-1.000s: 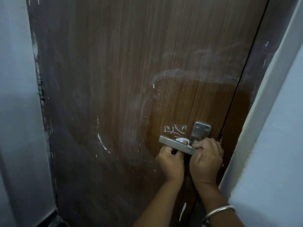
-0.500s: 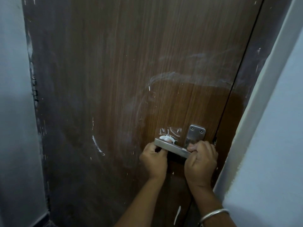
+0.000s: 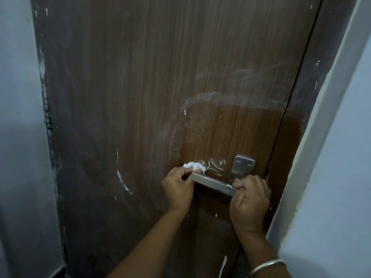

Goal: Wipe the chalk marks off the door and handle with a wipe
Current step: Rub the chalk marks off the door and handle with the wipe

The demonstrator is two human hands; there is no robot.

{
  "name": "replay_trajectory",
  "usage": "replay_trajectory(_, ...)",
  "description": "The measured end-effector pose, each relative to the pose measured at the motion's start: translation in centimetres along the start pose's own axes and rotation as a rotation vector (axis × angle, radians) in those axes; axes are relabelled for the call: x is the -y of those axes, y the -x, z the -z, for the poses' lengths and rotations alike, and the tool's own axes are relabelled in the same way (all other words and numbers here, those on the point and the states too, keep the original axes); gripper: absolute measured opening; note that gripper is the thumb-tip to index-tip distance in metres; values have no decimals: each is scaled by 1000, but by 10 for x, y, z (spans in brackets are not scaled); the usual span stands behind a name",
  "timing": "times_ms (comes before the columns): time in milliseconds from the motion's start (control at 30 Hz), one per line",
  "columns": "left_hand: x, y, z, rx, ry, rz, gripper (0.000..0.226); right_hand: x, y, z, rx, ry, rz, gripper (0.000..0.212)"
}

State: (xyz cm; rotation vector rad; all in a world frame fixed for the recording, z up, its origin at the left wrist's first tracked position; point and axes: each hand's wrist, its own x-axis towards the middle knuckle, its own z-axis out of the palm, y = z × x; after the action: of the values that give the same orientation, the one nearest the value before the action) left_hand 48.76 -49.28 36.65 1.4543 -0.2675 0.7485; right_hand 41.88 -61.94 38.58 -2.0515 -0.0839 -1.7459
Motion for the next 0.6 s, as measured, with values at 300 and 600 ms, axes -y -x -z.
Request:
replay_trajectory(300,-13,-26,10,97,-200,-241,10,-1,1,-1,0,12,1,29)
replay_trajectory(600,4,-16,18,150,-276,-337,6,-4,1,-3,-6,9,-2,28)
